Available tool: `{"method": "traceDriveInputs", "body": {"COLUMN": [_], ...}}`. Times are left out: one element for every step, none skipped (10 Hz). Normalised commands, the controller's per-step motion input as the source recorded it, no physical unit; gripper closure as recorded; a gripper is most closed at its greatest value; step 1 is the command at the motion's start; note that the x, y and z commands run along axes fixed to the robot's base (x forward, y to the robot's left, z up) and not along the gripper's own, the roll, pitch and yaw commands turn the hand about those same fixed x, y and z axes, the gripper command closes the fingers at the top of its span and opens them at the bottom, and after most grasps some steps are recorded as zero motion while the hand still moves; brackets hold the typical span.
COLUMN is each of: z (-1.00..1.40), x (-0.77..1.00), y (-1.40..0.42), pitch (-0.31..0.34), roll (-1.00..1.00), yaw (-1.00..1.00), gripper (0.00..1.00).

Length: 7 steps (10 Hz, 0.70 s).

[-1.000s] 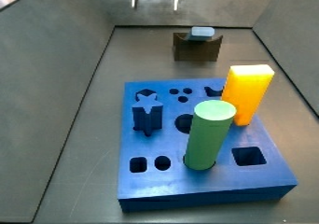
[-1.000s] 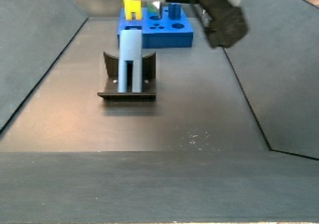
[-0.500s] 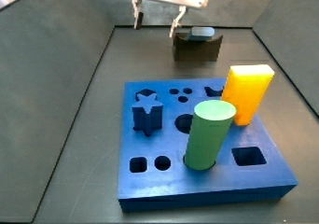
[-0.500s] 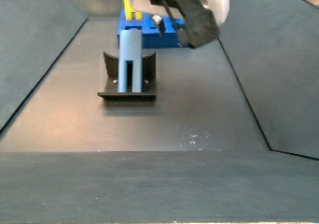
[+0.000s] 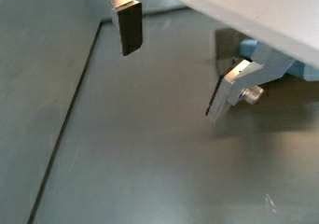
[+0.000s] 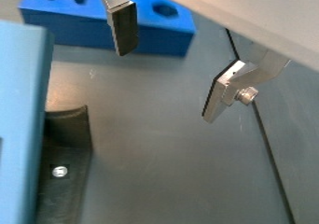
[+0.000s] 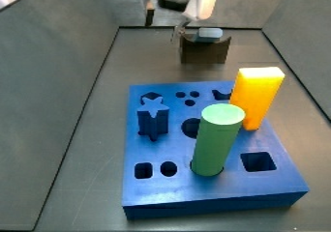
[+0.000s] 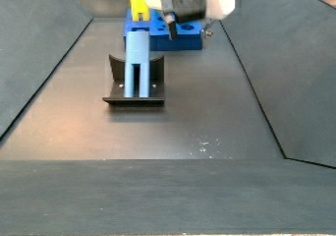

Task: Pick up the square-circle object. Move up. Place the square-circle object on the fixture. Regrasp the square-circle object. Move to above the board. Insert the square-circle object.
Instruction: Regrasp the square-circle object.

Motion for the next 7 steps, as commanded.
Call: {"method": "traceDriveInputs", "body": {"z": [0.0,0.0,0.0,0.0,0.0,0.0,0.01], "x": [-0.04,-0.04,-0.04,-0.04,-0.05,-0.05,-0.05], "y": [-0.02,-0.01,-0.01,-0.01,-0.01,-0.01,-0.01], "pitch": [-0.228,-0.224,-0.217,-0.2,-0.187,-0.141,-0.089], "roll": [1.0,1.0,1.0,1.0,1.0,1.0,1.0], "yaw": [-0.9,-0.9,-0.9,-0.91,-0.91,-0.92,-0.93], "gripper": [0.0,0.0,0.0,0.0,0.0,0.0,0.0]}}
